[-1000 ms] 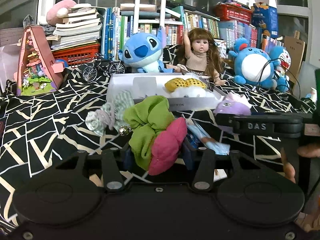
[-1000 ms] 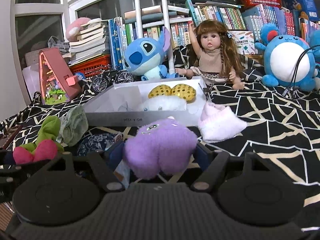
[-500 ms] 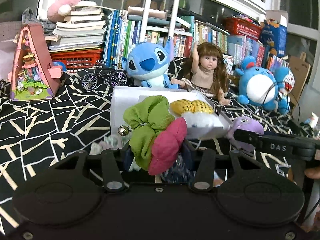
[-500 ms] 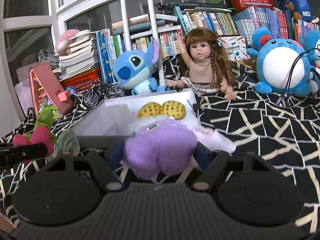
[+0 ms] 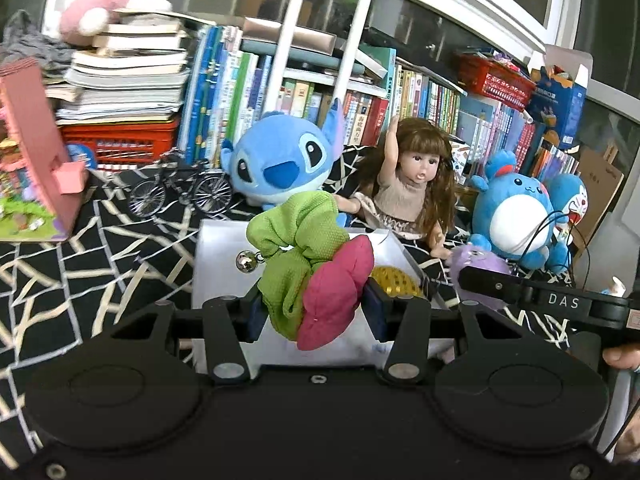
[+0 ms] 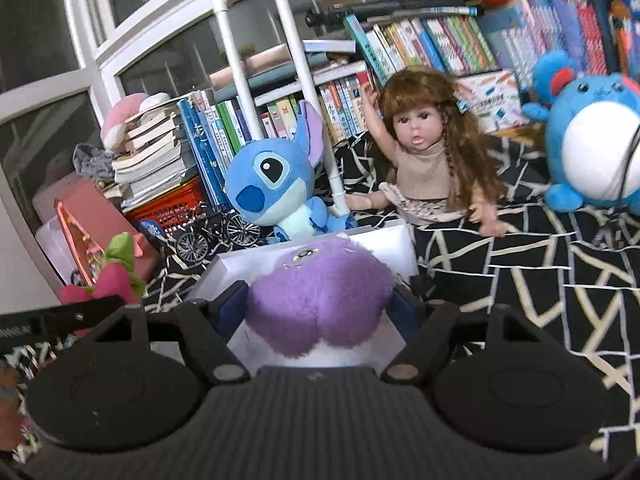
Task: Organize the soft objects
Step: 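Carry the plush and scrunchies into the white box and open both tools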
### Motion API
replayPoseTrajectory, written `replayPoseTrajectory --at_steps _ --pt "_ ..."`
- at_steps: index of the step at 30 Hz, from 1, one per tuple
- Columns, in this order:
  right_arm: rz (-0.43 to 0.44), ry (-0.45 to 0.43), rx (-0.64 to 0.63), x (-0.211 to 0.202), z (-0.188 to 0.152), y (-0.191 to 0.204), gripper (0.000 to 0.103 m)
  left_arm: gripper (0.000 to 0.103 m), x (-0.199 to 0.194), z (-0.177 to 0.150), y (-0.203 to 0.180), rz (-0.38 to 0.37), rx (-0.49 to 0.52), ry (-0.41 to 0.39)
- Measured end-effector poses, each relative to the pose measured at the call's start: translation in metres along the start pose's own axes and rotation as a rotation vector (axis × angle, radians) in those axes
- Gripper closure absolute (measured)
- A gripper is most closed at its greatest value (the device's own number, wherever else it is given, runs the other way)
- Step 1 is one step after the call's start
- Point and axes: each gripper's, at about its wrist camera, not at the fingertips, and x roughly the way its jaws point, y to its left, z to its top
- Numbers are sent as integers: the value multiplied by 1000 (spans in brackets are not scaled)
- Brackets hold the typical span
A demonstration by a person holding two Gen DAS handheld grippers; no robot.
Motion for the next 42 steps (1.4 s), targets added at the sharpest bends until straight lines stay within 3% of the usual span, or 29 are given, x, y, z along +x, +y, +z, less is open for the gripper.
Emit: replayPoseTrajectory --at_steps 8,21,31,42 --pt "40 121 34 59 33 -3 27 57 67 41 1 9 -12 70" --pt "-15 194 35 133 38 -4 27 57 157 41 11 85 -20 157" --pt "-57 225 46 160 34 -11 27 56 187 33 17 109 -30 196" --pt "-62 229 51 175 27 -14 26 52 198 33 13 123 -5 176"
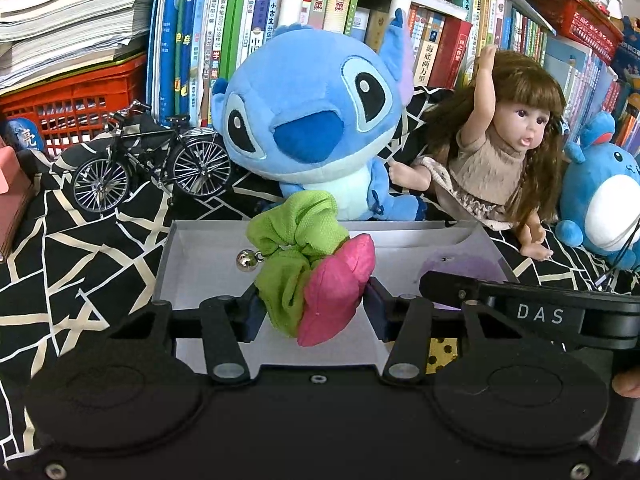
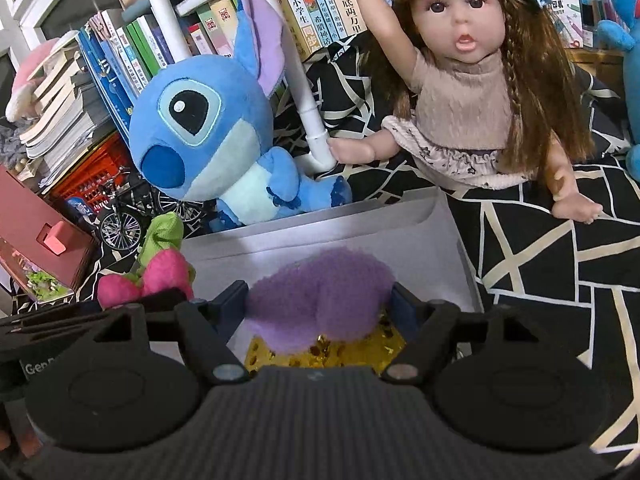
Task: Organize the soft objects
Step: 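Carry the plush and scrunchies into the white box and open both tools, then withdraw both open tools from the box back toward the pile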
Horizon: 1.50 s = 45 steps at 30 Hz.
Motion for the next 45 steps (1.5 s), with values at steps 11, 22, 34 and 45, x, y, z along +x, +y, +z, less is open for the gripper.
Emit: replayPoseTrajectory --at_steps 11,22,34,45 --pt "34 -41 45 -12 -1 -6 11 40 -4 0 7 -1 -27 -13" --pt "70 -128 -7 -52 -10 1 7 23 -47 -7 4 26 -7 -114" --pt "101 -225 -134 -113 -43 15 2 15 -111 -39 -3 -17 15 -209" --pt "139 -243 -216 -145 -94 27 1 14 -158 -93 -5 -39 55 -226"
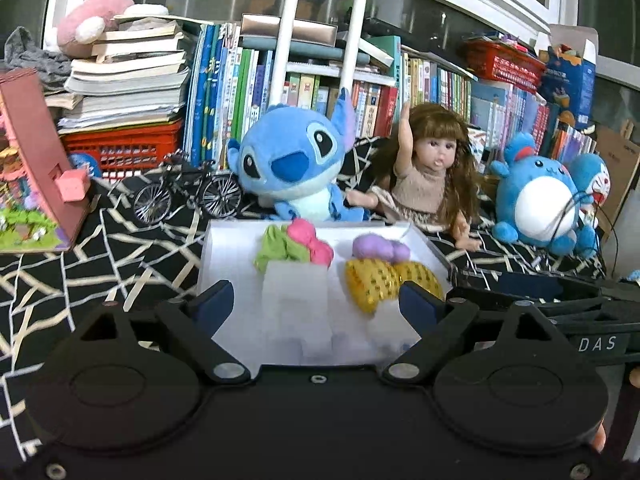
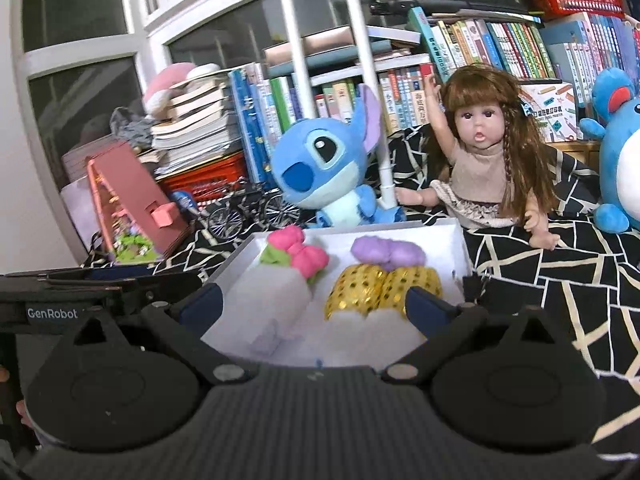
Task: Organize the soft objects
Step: 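Withdraw both open tools from the box back toward the pile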
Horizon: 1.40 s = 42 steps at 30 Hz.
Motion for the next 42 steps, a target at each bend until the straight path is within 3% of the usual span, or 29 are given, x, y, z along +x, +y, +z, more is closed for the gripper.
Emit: replayPoseTrajectory --at_steps 16,29,33,39,42 --pt "23 -1 -103 -38 -60 38 1 13 -60 -76 11 43 -71 -26" --pt "53 51 -126 -43 -105 54 4 13 -94 -134 13 141 -8 -51" --pt "49 66 -115 -42 -112 55 7 13 -98 -148 15 153 -13 -23" --pt "37 71 -105 -42 -117 54 13 13 -114 -160 17 197 -6 -48" --pt "14 73 -103 -41 -118 53 18 19 -123 -164 18 209 8 -62"
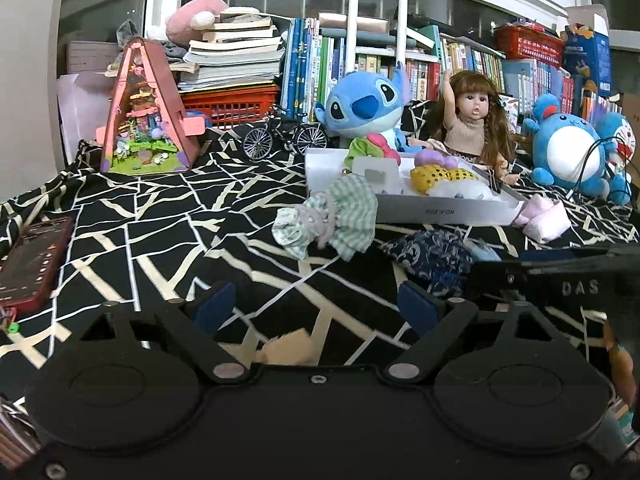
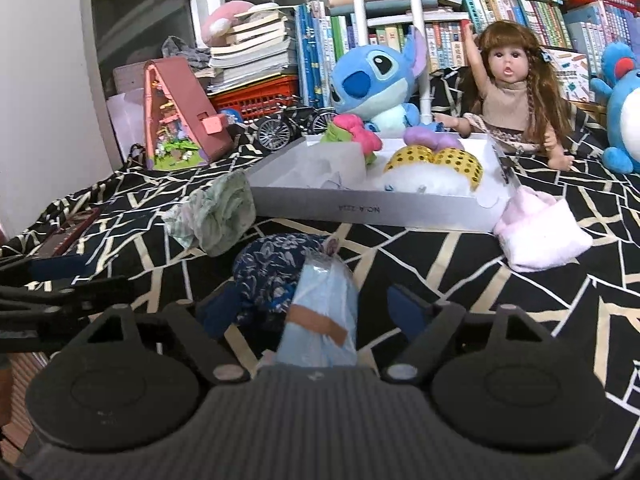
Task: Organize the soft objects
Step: 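Withdraw both open tools from the box back toward the pile, then grasp the light-blue packet with the right tool while the left tool grasps the beige cork piece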
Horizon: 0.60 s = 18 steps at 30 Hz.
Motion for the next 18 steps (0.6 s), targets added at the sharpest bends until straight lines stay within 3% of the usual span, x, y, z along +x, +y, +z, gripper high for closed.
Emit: replayPoseTrajectory --at_steps 5,10,14,18 --pt "-13 8 28 -1 -3 -5 23 34 -9 -7 9 10 -24 34" --pt "-15 9 48 -1 -6 -7 36 43 -11 -14 14 30 -81 67" --pt "-20 14 52 1 -7 -6 39 63 -3 -19 13 35 -96 100" --pt "-20 4 60 -4 -5 -8 40 75 -1 -18 11 36 -91 91"
